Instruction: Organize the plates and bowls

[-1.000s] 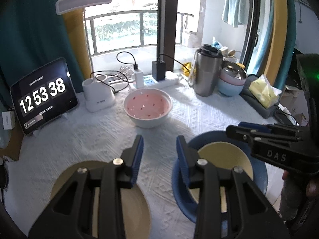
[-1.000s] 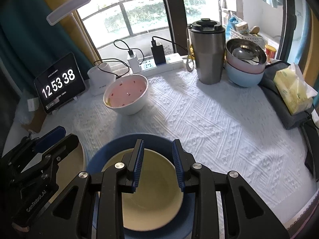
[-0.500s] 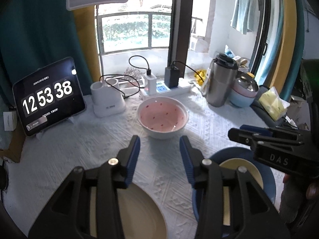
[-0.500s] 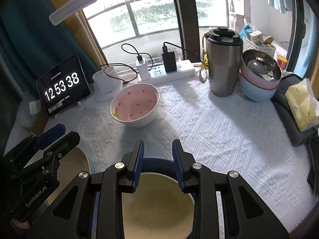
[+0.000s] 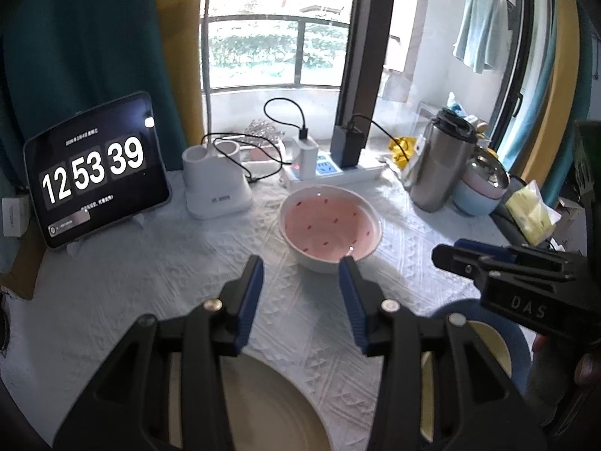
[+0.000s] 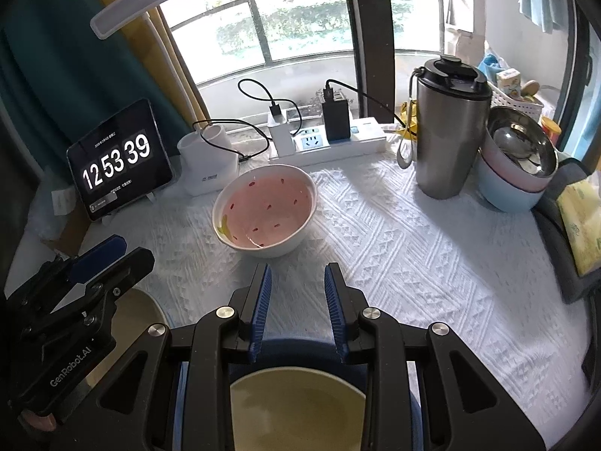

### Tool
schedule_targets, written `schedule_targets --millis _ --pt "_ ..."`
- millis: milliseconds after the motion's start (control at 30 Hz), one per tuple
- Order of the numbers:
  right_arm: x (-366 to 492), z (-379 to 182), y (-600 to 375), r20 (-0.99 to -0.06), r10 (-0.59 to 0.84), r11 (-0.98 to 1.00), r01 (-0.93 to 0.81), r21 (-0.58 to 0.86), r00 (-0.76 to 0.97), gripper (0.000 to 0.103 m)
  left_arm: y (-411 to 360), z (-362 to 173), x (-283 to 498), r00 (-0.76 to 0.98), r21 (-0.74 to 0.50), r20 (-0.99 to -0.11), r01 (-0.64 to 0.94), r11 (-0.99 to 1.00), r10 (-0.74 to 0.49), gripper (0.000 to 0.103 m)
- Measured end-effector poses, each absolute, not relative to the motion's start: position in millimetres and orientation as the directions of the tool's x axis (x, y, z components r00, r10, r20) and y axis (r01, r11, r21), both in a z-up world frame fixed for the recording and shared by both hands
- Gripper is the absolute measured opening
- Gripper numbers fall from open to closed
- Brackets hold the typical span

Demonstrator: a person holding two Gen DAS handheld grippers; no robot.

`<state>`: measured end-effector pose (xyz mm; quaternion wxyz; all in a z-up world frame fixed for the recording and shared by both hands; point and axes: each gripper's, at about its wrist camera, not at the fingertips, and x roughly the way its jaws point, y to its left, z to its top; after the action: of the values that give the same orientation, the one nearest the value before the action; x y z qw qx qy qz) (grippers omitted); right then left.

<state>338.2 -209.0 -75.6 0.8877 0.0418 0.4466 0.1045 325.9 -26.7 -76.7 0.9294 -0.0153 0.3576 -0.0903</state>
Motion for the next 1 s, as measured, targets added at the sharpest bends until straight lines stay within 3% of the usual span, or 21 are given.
schedule_targets --millis 633,1000 --pt "385.3 -105.7 -209.9 -0.806 0.289 0.956 -0.111 0.272 0.516 0.031 -21.7 -98.2 367.7 0.682 -0.105 -0.716 0.1 0.989 -0.145 0.043" --pt "419.0 -110.8 -209.3 -0.825 0.292 0.952 -0.067 0.298 0.484 0.038 -31.2 -106.6 395.8 0.662 -0.123 -0.738 0.053 0.991 -0.127 0.043"
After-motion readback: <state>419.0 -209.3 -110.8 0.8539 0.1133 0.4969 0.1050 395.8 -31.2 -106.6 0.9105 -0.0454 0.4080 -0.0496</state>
